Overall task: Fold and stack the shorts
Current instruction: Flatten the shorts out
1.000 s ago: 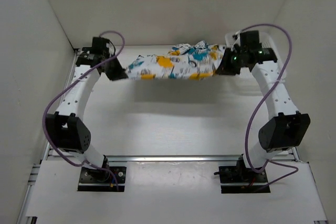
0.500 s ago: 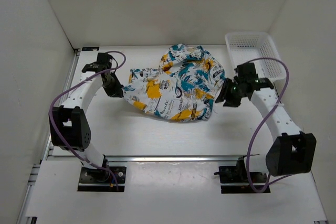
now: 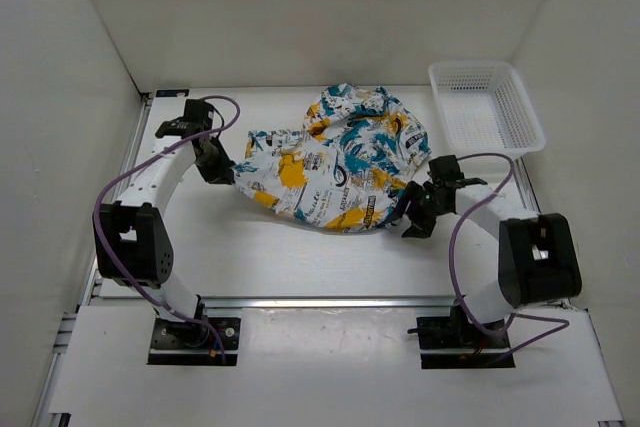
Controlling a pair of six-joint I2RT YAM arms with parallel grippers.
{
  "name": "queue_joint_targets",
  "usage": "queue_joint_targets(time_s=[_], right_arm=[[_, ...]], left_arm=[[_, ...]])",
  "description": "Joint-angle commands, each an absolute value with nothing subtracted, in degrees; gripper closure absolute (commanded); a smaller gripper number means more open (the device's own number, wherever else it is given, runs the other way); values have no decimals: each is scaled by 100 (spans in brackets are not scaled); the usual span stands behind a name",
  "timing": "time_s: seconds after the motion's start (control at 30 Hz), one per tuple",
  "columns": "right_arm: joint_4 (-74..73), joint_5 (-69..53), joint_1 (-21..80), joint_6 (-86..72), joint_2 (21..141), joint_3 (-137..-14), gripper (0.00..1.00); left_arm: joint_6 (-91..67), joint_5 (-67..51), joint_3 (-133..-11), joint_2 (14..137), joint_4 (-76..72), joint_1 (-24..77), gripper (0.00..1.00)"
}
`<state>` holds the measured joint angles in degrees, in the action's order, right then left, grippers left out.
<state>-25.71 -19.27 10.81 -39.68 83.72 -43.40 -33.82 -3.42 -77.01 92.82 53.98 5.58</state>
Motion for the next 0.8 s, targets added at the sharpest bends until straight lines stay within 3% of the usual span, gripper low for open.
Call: queue_joint_targets(time_s=[0.0,0.1,0.13,0.2,0.23,0.3,0.43,0.47,0.57,0.67,0.77], right_arm=[[-2021,-1601,1353,-3877,8937,-4868,33],[-1917,-1249,1502,-3876,9395,-5220,43],[-1916,-1144,1503,-3815,9535,-5395,58],[-2038,-1020,1564,-3754,9589,-5641,79],[-2152,-959,1564,-3622,9658,-6025,99],[-2599,-678,1564,-3411,9720,-6694,99],[-4125,-255,1564,-2456,10036,-9188,99],[-4461,-255,1564,-2304,10159,-10342,99],[-5316,-368,1617,-1750,10441,-11711,99],[-5624,-500,1617,-1408,10372,-11656,99],[-5687,-501,1617,-1336,10020,-10786,99]], left_arm=[[-3322,-360,-8041,9167,5317,545,90],[-3322,-413,-8199,9167,5317,545,90],[-3322,-413,-8278,9167,5387,545,90],[-3270,-413,-8419,9220,5457,545,90],[-3270,-413,-8655,9272,5458,475,90],[-3217,-413,-9042,9439,5729,370,90],[-3217,-465,-10324,9746,6134,-43,90],[-3217,-466,-10753,9747,6204,-244,90],[-3217,-527,-11013,9817,6337,-578,90],[-3217,-598,-10759,9817,6276,-694,90],[-3164,-650,-10127,9660,6047,-817,90]])
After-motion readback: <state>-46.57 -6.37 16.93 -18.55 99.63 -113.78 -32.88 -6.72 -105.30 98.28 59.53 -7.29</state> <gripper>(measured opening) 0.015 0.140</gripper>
